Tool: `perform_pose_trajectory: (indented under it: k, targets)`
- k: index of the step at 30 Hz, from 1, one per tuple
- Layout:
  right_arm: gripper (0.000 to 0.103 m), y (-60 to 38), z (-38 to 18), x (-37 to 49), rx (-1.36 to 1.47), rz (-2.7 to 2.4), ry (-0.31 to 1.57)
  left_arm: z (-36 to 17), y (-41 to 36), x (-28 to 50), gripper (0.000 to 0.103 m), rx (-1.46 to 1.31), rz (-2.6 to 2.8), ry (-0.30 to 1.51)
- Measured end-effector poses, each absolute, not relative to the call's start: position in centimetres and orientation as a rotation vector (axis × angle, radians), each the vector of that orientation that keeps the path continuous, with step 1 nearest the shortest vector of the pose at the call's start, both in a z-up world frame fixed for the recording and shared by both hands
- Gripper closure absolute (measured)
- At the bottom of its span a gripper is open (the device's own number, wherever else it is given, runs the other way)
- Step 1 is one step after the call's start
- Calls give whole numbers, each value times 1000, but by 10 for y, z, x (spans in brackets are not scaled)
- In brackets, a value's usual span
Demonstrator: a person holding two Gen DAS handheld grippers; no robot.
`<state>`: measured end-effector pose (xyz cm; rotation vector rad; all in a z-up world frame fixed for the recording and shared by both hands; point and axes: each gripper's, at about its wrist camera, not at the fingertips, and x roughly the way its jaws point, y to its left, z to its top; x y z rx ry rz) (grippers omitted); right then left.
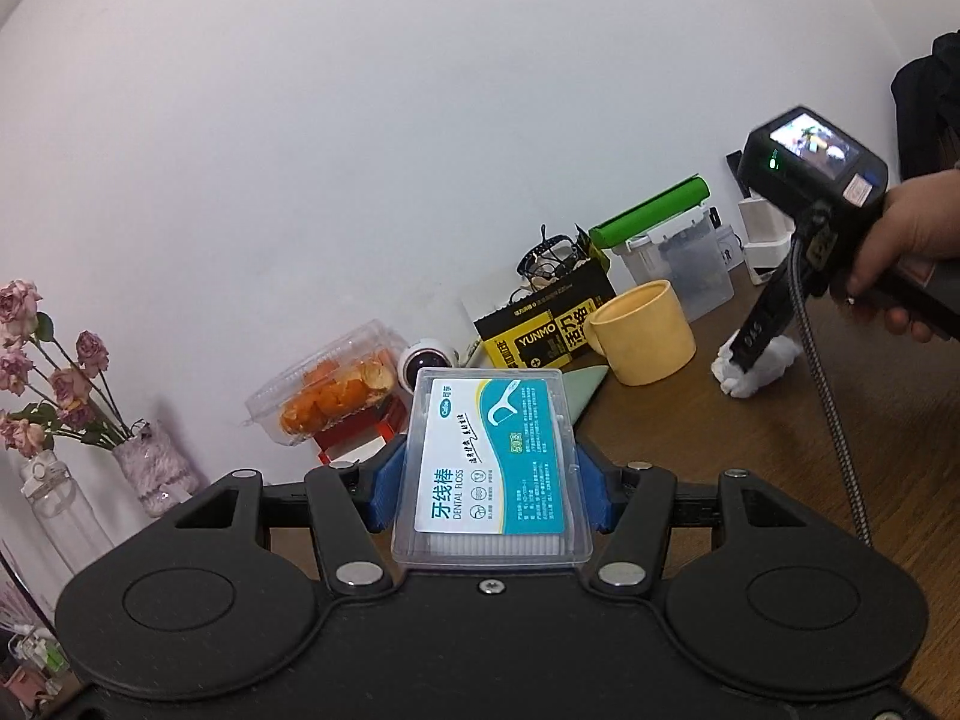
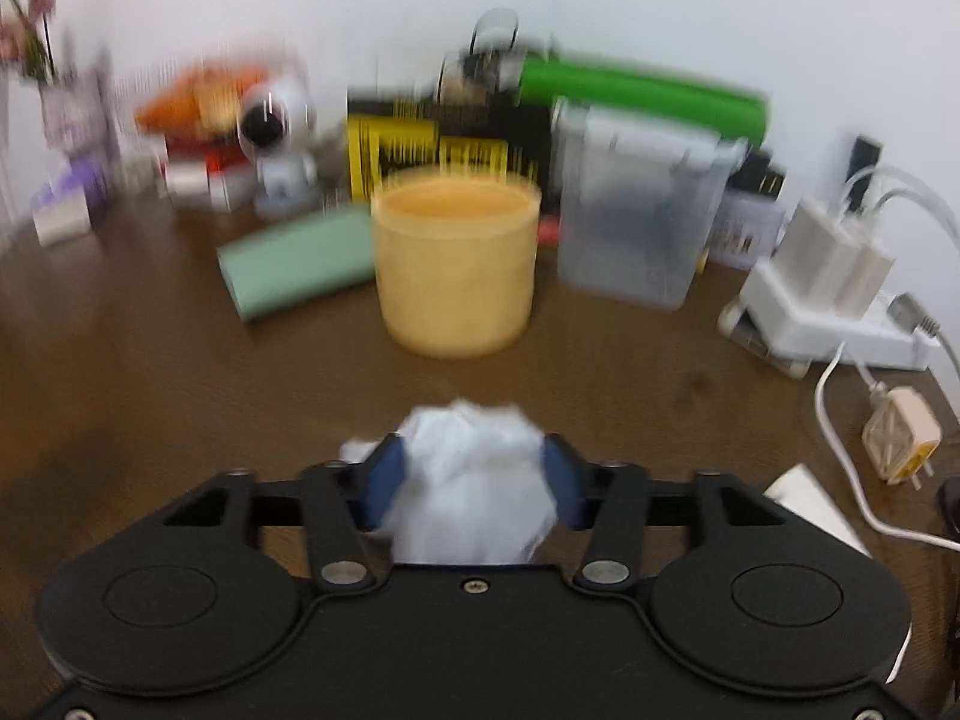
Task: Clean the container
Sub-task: 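Bring the held wipe with the right gripper onto the floss box lid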
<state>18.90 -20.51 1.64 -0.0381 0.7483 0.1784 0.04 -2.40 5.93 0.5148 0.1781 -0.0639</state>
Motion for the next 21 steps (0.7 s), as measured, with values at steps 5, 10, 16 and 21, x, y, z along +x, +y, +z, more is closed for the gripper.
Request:
perform_pose_trajectory:
  k: [5,10,16,21]
  targets:
    - [78,-215,8,180,15,170,737,52,-29,-8,47,507,-108,189]
    - [91,-226,20,157,80,210,706,44,-40,-25,47,531,-291,193]
    - [90,-232,51,61,88,293,563,26,-60,-45,47,673,-433,114]
    - [90,-237,54,-9,102,374,420,6,-75,-48,47,827,-443,28]
